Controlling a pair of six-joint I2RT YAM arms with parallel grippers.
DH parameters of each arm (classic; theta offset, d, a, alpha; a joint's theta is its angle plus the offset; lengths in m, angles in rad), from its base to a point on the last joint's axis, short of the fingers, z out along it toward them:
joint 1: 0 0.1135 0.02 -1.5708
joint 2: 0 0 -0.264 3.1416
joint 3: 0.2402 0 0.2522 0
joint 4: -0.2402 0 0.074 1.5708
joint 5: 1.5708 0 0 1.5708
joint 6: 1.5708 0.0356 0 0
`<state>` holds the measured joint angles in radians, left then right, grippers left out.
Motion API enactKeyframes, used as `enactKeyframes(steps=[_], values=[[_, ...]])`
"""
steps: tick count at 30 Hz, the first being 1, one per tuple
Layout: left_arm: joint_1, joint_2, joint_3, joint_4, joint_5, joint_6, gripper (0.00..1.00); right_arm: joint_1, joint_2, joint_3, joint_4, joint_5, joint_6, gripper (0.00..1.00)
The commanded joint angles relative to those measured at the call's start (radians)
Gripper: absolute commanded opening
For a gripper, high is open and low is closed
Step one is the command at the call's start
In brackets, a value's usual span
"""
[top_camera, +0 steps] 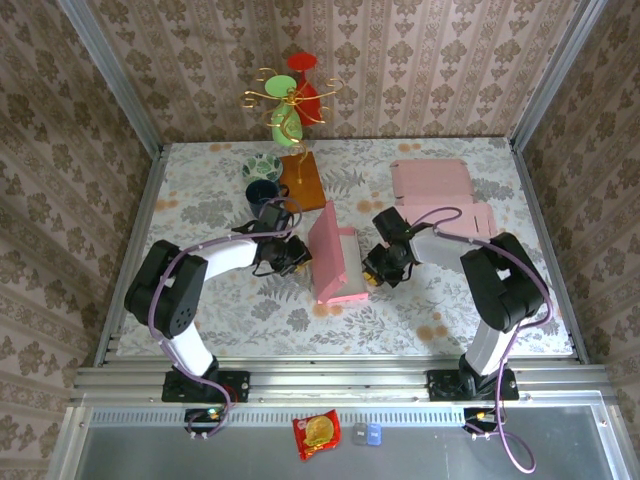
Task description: Fold the paper box
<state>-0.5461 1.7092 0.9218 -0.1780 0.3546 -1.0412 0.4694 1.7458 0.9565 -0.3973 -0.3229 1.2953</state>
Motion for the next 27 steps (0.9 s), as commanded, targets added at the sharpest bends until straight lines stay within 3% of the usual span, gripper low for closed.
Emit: enactKeyframes(steps=[1,14,19,24,27], values=[[0.007,0.010,0.008,0.023,0.024,-0.010,0.18,0.048,-0.028,-0.043,0.060,-0.048,0.114,0.13],[0.072,0.119,0.118,0.011,0.147,0.071,0.16,0.196,-0.025,-0.103,0.240,-0.063,0.423,0.13],[0.080,0.182,0.216,-0.038,0.181,0.131,0.16,0.231,-0.019,-0.065,0.237,-0.069,0.458,0.15],[0.083,0.249,0.331,-0.089,0.216,0.188,0.16,0.240,-0.028,-0.058,0.234,-0.070,0.464,0.22],[0.083,0.249,0.389,-0.146,0.177,0.226,0.17,0.235,-0.056,-0.060,0.188,-0.053,0.411,0.26]])
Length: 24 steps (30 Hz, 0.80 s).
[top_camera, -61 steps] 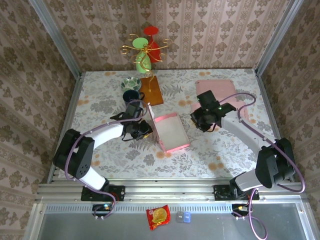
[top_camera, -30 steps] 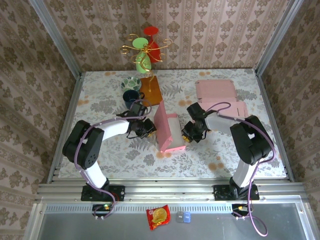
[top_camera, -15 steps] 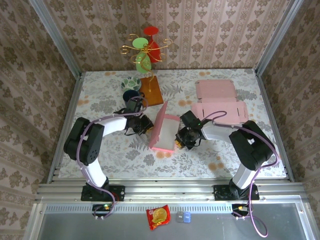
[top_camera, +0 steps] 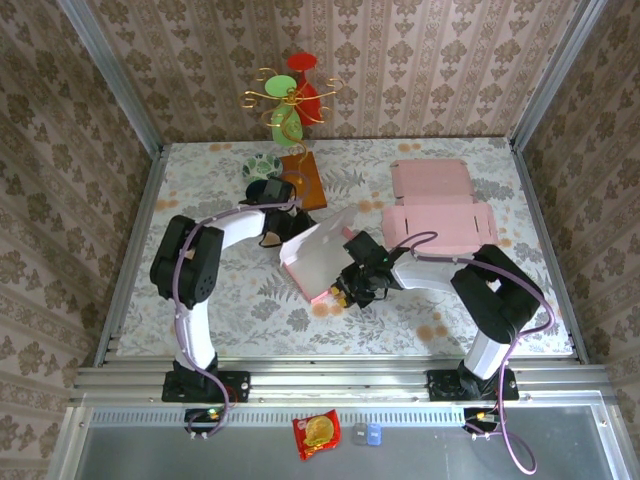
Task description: Fold the paper box
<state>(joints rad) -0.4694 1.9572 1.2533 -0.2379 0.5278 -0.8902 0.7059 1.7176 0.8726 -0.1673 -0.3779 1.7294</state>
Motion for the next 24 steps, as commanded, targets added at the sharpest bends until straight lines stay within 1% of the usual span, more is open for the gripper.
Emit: enactKeyframes(steps=[1,2,4,7,10,13,15,17,20,21,23,24], values=[[0.007,-0.008,0.071,-0.111,-0.019,0.091,0.18,-0.006,-0.047,0.026,-0.067,0.014,-0.055,0.28],[0.006,-0.023,0.085,-0.142,-0.047,0.110,0.20,-0.013,-0.068,0.035,-0.107,0.028,-0.101,0.30],[0.037,-0.058,0.108,-0.197,-0.118,0.146,0.25,-0.032,-0.111,0.048,-0.180,0.057,-0.197,0.34],[0.049,-0.115,0.137,-0.272,-0.215,0.191,0.33,-0.059,-0.181,0.069,-0.278,0.114,-0.350,0.36],[0.059,-0.172,0.160,-0.333,-0.297,0.221,0.37,-0.095,-0.247,0.082,-0.334,0.162,-0.529,0.37],[0.064,-0.229,0.184,-0.410,-0.393,0.253,0.41,-0.194,-0.294,0.108,-0.365,0.165,-0.787,0.37],[0.067,-0.287,0.187,-0.458,-0.452,0.276,0.44,-0.273,-0.312,0.157,-0.408,0.159,-1.014,0.39],[0.070,-0.347,0.182,-0.502,-0.486,0.303,0.45,-0.319,-0.311,0.216,-0.416,0.133,-1.235,0.43],[0.071,-0.439,0.159,-0.566,-0.500,0.354,0.46,-0.343,-0.271,0.284,-0.428,0.118,-1.528,0.48],[0.070,-0.471,0.144,-0.586,-0.500,0.368,0.46,-0.345,-0.252,0.301,-0.424,0.091,-1.618,0.50],[0.062,-0.531,0.105,-0.624,-0.496,0.393,0.46,-0.347,-0.218,0.318,-0.391,0.066,-1.746,0.52],[0.056,-0.564,0.078,-0.633,-0.489,0.408,0.47,-0.350,-0.200,0.319,-0.376,0.032,-1.801,0.55]])
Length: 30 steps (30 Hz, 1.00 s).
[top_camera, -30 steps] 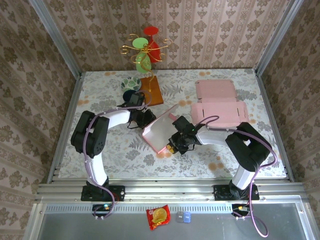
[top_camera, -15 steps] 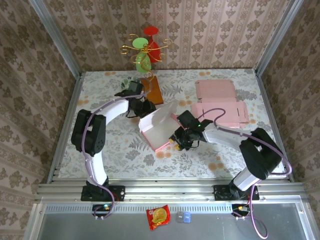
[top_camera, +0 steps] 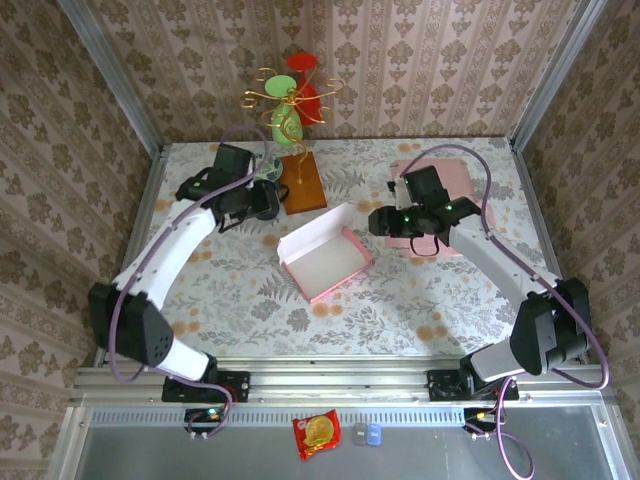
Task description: Fold the paper box
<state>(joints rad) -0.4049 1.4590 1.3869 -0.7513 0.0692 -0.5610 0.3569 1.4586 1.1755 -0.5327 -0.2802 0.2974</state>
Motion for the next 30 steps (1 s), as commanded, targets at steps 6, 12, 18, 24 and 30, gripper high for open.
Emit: enactKeyframes(steps=[6,12,18,24,30], values=[[-0.087,-0.237,-0.221,-0.087,0.062,0.151,0.49,-0.018,0.198,0.081,0.057,-0.133,-0.674,0.58],[-0.145,-0.302,-0.360,0.029,0.107,0.214,0.52,-0.051,0.271,0.130,0.131,-0.191,-0.791,0.60],[-0.149,-0.246,-0.379,0.061,0.057,0.233,0.53,-0.056,0.361,0.224,0.096,-0.279,-0.835,0.60],[-0.150,-0.196,-0.362,0.071,0.031,0.251,0.53,-0.052,0.413,0.283,0.093,-0.296,-0.825,0.56],[-0.151,-0.172,-0.364,0.074,0.017,0.265,0.53,-0.048,0.445,0.322,0.100,-0.289,-0.823,0.53]])
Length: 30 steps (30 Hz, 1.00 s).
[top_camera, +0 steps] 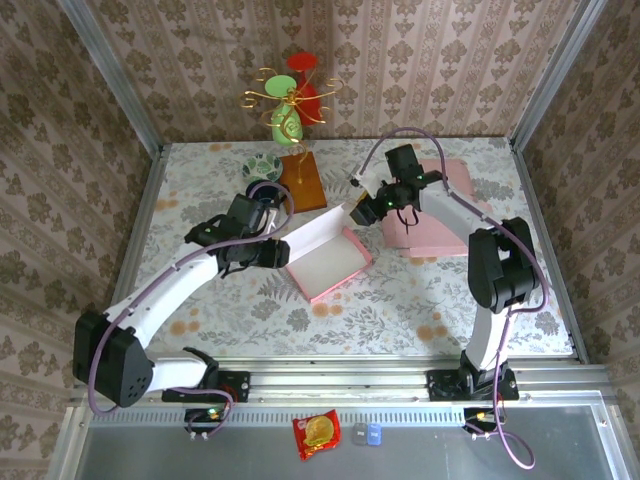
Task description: Fold the paper box
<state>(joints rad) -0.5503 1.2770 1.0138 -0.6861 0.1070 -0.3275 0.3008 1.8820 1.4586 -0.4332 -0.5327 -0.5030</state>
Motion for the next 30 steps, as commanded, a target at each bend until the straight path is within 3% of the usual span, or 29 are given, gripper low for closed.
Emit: enactKeyframes(steps=[1,10,21,26,30], values=[[-0.007,0.013,0.009,0.008,-0.023,0.032,0.52,0.010,0.026,0.044,0.000,-0.038,-0.022,0.52],[-0.005,0.050,0.021,0.011,-0.035,0.037,0.50,0.037,0.057,0.078,-0.004,-0.023,-0.020,0.39],[0.014,0.107,0.050,0.028,-0.047,0.056,0.40,0.062,0.033,0.056,-0.004,0.030,-0.035,0.09],[0.030,0.130,0.073,0.033,-0.057,0.066,0.34,0.070,0.002,0.026,0.005,0.050,-0.038,0.01],[0.045,0.133,0.084,0.032,-0.058,0.074,0.31,0.083,-0.029,-0.004,0.012,0.076,-0.045,0.00]])
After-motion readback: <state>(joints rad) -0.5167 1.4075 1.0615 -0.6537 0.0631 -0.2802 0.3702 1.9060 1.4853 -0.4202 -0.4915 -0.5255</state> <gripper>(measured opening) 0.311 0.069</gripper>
